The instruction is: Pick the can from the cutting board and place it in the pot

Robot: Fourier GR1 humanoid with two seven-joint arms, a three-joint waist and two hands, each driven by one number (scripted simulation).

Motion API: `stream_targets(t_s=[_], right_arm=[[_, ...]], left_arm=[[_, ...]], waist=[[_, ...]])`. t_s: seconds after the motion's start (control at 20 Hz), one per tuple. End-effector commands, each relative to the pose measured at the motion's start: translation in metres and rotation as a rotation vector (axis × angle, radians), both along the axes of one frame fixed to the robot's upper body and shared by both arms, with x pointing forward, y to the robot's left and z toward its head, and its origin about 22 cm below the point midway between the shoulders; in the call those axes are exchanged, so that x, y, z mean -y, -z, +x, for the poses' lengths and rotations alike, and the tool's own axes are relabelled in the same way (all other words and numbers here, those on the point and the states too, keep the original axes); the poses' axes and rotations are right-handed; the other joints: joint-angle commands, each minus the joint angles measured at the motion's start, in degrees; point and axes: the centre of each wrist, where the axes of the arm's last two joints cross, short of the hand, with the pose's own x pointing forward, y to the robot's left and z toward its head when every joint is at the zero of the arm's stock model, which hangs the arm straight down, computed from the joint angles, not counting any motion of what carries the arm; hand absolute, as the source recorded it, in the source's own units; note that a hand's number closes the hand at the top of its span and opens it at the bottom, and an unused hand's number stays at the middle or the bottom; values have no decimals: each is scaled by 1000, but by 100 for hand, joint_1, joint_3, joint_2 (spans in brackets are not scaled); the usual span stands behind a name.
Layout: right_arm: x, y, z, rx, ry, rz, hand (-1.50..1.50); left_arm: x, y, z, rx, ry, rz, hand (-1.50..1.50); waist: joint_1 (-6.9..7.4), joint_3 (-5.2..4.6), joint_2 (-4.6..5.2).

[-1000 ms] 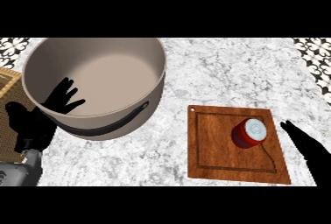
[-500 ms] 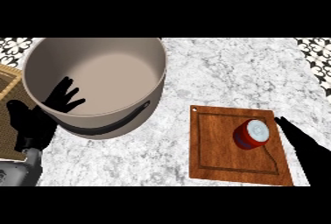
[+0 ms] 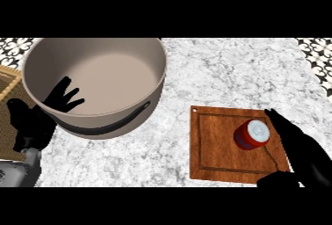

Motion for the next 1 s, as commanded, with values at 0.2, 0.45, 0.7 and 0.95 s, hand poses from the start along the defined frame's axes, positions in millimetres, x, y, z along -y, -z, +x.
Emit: stream_targets(t_s=[0.2, 0.45, 0.7, 0.95], right_arm=[[-1, 27, 20, -50, 27, -36, -150], [-3, 25, 25, -89, 30, -10, -150], [-7, 42, 34, -97, 15, -12, -150], [-15, 47, 36, -125, 40, 14, -150]], left_arm=[[-33, 34, -11, -158, -183, 203, 0], [-44, 24, -12, -165, -217, 195, 0], [-38, 19, 0, -145, -221, 186, 0], [-40, 23, -13, -183, -200, 196, 0]], waist=[[14, -8, 107], [2, -10, 76], [-54, -7, 94], [-14, -11, 63]])
